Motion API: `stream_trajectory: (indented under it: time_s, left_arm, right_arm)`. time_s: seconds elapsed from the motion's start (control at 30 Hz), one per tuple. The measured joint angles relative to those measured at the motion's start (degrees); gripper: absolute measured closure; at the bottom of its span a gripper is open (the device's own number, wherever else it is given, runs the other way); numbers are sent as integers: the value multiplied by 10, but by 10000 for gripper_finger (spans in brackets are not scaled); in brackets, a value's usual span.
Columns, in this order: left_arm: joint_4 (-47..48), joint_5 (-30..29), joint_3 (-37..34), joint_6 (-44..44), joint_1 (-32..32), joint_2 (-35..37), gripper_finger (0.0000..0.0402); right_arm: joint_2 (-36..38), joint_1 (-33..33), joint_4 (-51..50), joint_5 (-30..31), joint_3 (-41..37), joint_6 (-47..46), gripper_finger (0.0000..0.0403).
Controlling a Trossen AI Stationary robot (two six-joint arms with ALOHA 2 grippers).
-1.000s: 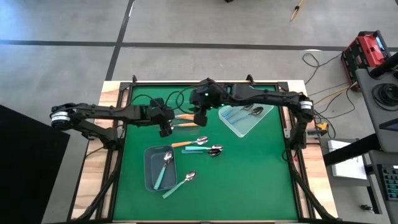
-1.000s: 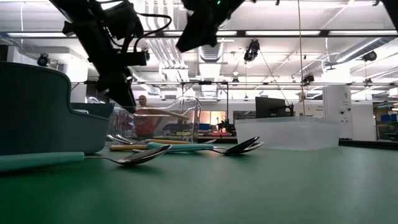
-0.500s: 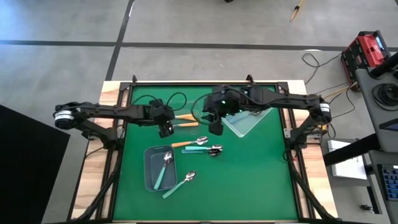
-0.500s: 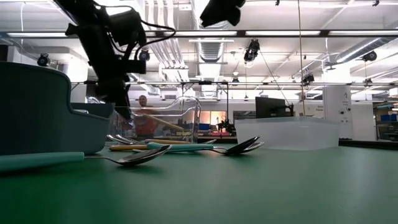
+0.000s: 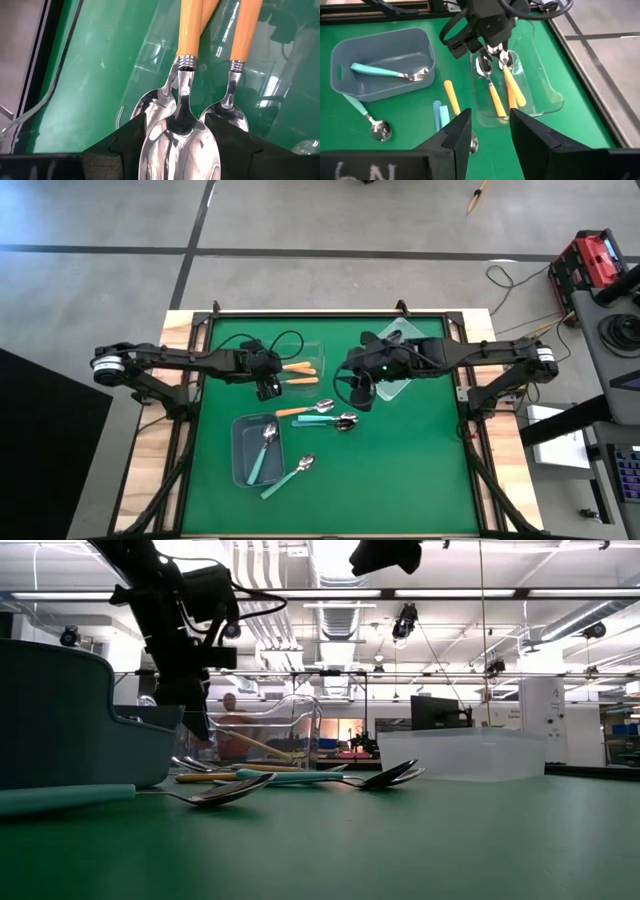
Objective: Sort silverware by color (type)
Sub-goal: Put the orange spoon into the transparent bin, then put the light blue spoon into the gray bin
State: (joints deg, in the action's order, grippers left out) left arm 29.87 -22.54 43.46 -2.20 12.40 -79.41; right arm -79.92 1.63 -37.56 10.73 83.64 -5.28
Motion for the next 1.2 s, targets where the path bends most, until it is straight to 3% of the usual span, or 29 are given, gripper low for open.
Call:
stream_trajectory:
  time_s: [0.4, 0.7, 1.2]
  left_arm:
    - [-2, -11, 0, 0, 0, 2, 223]
    - [-4, -52, 0, 6, 0, 2, 210]
    - [-4, -55, 2, 8, 0, 12, 180]
  right_arm:
    - [27, 3, 66, 0, -64, -11, 284]
    - [28, 2, 68, 0, -77, -13, 274]
    - [27, 2, 69, 0, -79, -25, 278]
